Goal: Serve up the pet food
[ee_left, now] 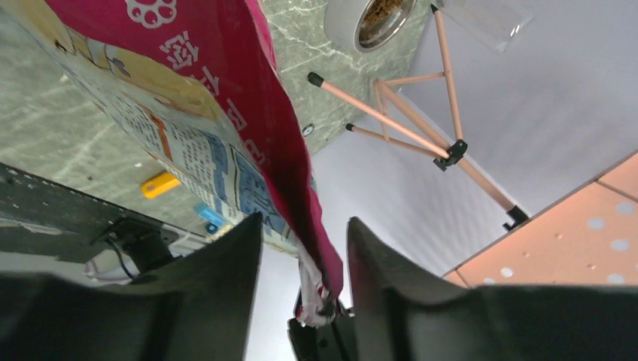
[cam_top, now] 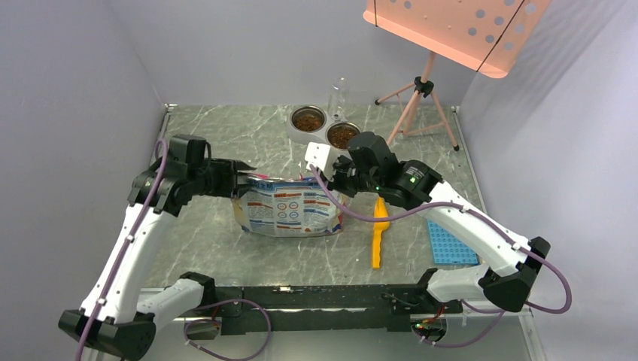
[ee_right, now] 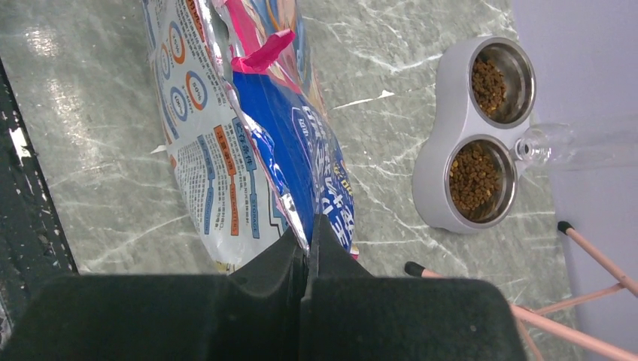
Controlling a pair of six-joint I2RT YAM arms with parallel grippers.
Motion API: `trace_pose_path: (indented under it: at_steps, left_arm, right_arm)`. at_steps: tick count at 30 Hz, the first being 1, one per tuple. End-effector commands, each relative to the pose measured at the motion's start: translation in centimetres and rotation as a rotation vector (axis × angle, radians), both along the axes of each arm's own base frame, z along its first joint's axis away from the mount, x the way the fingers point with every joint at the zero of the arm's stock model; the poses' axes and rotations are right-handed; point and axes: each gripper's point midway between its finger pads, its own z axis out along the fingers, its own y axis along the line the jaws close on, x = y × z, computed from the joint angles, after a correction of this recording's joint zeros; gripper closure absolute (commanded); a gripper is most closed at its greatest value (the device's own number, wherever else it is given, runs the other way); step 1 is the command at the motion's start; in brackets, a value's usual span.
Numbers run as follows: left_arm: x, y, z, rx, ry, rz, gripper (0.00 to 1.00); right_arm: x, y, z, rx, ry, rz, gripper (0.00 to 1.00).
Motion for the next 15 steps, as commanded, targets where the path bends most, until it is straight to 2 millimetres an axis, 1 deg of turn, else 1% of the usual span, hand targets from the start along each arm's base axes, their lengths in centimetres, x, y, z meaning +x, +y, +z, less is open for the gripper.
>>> trace_pose_path:
  at_steps: [1,3,4,5,7,9,10,11,13,15]
  left_arm:
    - [0.7,0.7,1.9,-0.039,-0.106,0.054,0.45]
    - [0.5,0.8,1.7,-0.027,-0.089,0.044,0.43]
    - [0.5,0.8,1.7,-0.030,-0.090,0.040,0.43]
    - [0.6,0.7,1.8,-0.036,-0.098,0.038,0.46]
    - [0.8,0.6,1.9,-0.046,-0.115,0.044,0.60]
    - [0.9,0.8,2.0,-0.044,-0.126,0.051,0.82]
    - [0.9,0.9,2.0,-0.041,-0.132,0.054,0.96]
    - [0.8,1.0,2.0,-0.037,-0.133,0.057,1.00]
    - [0.4,1.2,2.1,-0.029,-0.115,0.065,1.00]
    - [0.1,1.4,2.3,-0.002,-0.098,0.053,1.00]
  right_arm:
    - [0.1,1.8,2.7,0.056,-0.061,0.001,0.99]
    - [-0.2,2.6,2.5,0.049,-0.057,0.014,0.97]
    - [-0.3,2.9,2.5,0.048,-0.056,0.018,0.96]
    - [-0.4,3.1,2.4,0.045,-0.056,0.024,0.96]
    - [-0.6,3.5,2.4,0.045,-0.058,0.029,0.92]
    - [-0.6,3.6,2.5,0.046,-0.063,0.024,0.87]
    - [-0.5,3.6,2.6,0.048,-0.066,0.016,0.81]
    - [-0.5,3.6,2.7,0.048,-0.072,0.012,0.74]
    - [-0.5,3.8,2.8,0.050,-0.082,0.012,0.59]
    - [-0.3,4.2,3.1,0.046,-0.114,0.009,0.46]
